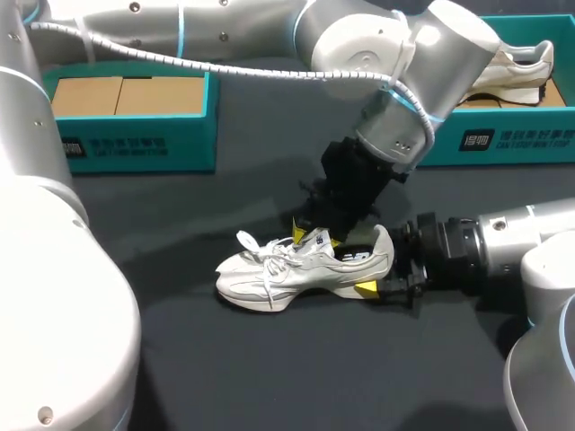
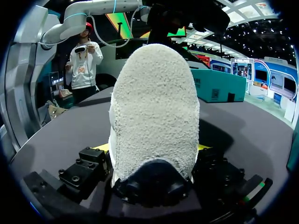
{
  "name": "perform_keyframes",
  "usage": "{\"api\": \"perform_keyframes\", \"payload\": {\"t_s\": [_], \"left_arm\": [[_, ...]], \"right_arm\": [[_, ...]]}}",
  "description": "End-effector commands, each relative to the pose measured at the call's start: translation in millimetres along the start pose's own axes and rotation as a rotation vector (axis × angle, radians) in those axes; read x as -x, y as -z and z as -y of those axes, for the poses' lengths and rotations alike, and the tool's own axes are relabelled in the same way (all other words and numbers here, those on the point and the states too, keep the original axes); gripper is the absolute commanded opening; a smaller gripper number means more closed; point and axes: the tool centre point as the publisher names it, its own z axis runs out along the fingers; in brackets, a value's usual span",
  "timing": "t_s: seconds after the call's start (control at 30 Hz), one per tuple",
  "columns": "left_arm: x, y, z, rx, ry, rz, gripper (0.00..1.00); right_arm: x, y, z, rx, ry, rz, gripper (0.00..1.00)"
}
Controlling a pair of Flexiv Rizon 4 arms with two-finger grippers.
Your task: Take the shoe out of the shoebox, open the shoe tongue, remove and reinsert the insole, then place the shoe into the shoebox
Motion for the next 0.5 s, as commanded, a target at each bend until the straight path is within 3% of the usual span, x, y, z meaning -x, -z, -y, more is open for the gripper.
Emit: {"api": "perform_keyframes", "payload": {"t_s": [0.03, 0.13, 0.23, 0.5], "left_arm": [[9.7, 2, -4, -0.014, 0.0, -0.022, 0.31], [12.4, 2, -3, -0.013, -0.004, -0.041, 0.0], [19.1, 2, -2, -0.008, -0.019, -0.094, 0.0], [59.9, -5, 1, -0.039, -0.048, -0.362, 0.0]], "right_arm": [[0.0, 0, 0.3, -0.003, 0.0, 0.001, 0.0], [0.0, 0, 0.3, -0.003, 0.0, 0.001, 0.0], [0.0, 0, 0.3, -0.003, 0.0, 0.001, 0.0], [0.0, 0, 0.3, -0.003, 0.0, 0.001, 0.0]]}}
